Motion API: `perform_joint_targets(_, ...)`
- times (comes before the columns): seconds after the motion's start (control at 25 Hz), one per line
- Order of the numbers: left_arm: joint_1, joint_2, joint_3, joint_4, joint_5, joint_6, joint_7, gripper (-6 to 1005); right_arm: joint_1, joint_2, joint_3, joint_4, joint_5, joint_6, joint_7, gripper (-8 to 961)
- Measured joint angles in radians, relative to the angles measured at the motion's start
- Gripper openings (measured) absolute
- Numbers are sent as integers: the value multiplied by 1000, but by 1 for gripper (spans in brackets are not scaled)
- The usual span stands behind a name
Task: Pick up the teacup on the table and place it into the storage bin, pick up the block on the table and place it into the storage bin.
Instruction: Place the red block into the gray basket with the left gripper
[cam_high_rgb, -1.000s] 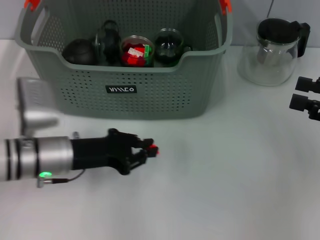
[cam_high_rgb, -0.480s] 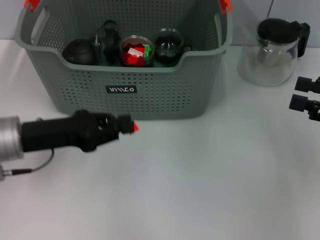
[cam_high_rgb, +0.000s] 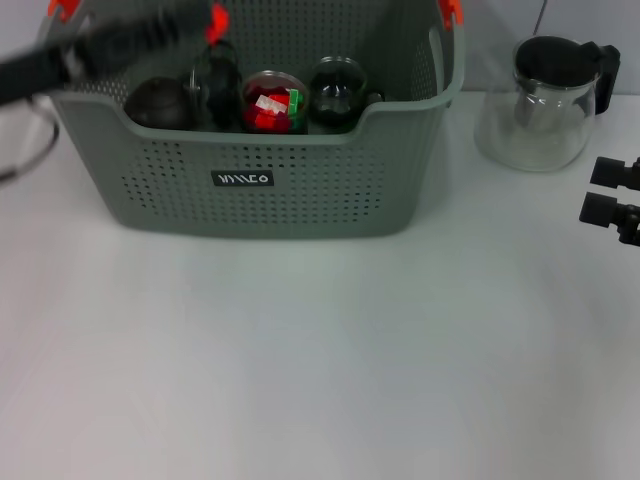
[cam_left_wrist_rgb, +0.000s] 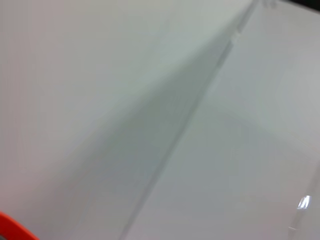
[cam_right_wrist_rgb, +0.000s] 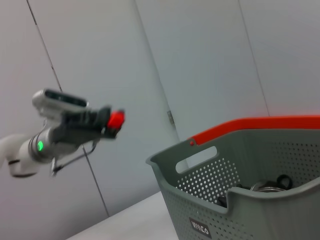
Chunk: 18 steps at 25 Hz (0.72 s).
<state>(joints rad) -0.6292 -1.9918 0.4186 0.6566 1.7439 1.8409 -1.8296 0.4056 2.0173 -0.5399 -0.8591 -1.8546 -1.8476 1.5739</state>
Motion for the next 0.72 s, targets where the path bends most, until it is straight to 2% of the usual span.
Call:
perform_joint_targets(0.16, -82, 43, 61, 9, 14, -142, -47, 182, -3, 2, -1, 0, 0, 0, 0, 685)
perform_joint_targets(0.28, -135, 69, 185, 43, 53, -295, -74, 182, -3, 4, -4, 0, 0, 1, 0, 685)
perform_joint_targets(0.48, -197, 67, 330, 115, 162, -524, -109, 182, -3, 6, -5, 1, -6, 0, 0, 685)
perform_joint_targets(0.72, -253, 37, 526, 112, 338, -765, -187, 181, -4, 11, 2, 2, -44, -1, 0, 686)
